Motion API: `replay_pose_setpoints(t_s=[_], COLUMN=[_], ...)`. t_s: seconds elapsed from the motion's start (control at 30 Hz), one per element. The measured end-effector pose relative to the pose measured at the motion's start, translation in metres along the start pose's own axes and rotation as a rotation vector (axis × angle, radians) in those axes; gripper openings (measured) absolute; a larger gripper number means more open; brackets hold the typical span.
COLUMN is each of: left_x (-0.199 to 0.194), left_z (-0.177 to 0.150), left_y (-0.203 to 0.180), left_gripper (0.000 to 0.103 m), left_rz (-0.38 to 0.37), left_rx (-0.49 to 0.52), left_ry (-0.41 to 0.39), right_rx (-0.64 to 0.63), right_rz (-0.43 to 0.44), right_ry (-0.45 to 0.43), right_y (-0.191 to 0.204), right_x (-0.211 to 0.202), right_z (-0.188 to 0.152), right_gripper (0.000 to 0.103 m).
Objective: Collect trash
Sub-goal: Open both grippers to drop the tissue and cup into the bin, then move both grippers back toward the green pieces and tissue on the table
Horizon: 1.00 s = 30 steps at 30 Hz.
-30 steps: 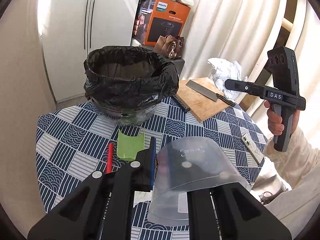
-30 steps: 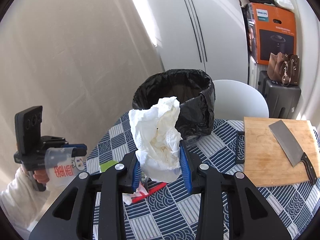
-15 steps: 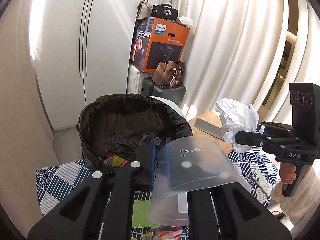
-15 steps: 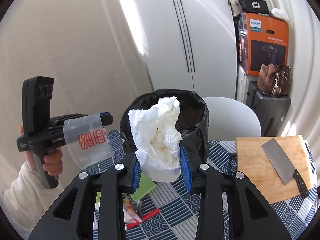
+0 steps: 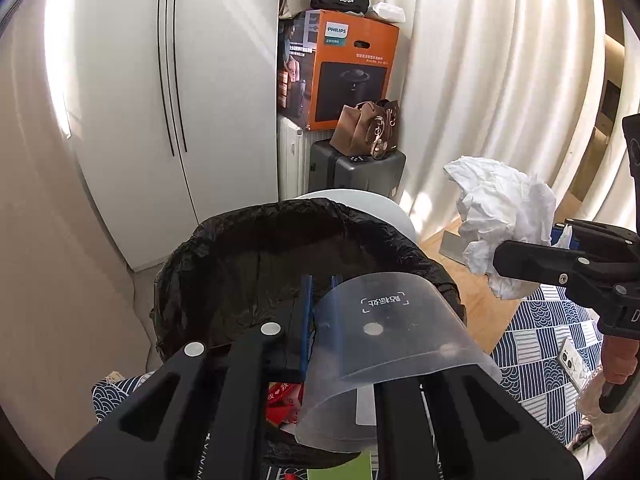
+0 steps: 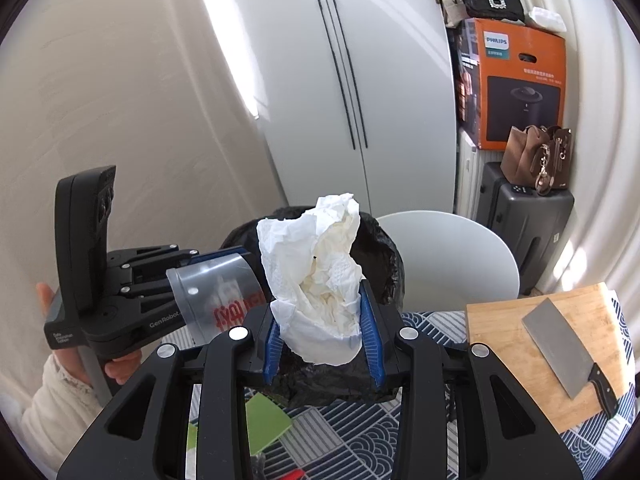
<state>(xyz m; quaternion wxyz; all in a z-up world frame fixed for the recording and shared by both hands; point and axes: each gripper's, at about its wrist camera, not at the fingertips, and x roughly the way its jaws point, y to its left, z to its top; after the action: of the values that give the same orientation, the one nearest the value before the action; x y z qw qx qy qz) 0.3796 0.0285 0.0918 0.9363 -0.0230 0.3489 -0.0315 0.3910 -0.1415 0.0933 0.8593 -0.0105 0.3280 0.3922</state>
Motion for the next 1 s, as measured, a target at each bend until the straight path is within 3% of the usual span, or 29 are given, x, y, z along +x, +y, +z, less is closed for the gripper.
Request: replay_pose_setpoints(t_s=[0.03,0.07,0.13,0.17,0.2,0.37,0.43,0.63,1.0], left_x=[0.005,0.009,0.015,0.015,0.012,-0.001,-0.008,-0.034,-0.086], left_z=[-0.001,-0.004,-0.009,-0.012,-0.016,-0.030,-0.034,-0.047,-0.079], left_y=[0.003,0.006,0.010,0.012,0.015,0.022,0.029,0.049,0.043], left_gripper=[0.011,0.018,0.046,0.068,0.079,0.093,0.093,0.097,0.097], left_rz=[-0.004,0.005,0.005,-0.001,-0.004,0.009,0.016,0.045,0.178], left_rx=[-0.004,-0.006,-0.019,-0.025,-0.034,-0.014,-0.027,-0.112,-0.136], left_ry=[0.006,-0.001,-0.003,-0.013,-0.029,-0.048,-0.052,-0.057,-0.022], right_rx=[0.002,0.004,0.012,0.017,0.019,0.021,0.026,0.006,-0.067], right_rz=[0.001,0.005,0.002,0.000,-0.006,-0.040,-0.041,-0.055,-0.041], right_ry=[0.001,0.004,0.013,0.021,0.025,0.015,0.007,0.031,0.052], right_y=[0.000,0.001,0.003,0.004,0.006,0.007,0.007,0.015,0.037], right_x=[0.006,0.012,0.025,0.031,0.035,0.041,0.038,0.030,0.005], right_z=[0.002,0.004,0.008,0.009,0.010,0.014,0.015,0.011,-0.013], right_gripper=[0.033,0.037,0.048,0.056,0.060,0.082,0.086,0.087,0.091])
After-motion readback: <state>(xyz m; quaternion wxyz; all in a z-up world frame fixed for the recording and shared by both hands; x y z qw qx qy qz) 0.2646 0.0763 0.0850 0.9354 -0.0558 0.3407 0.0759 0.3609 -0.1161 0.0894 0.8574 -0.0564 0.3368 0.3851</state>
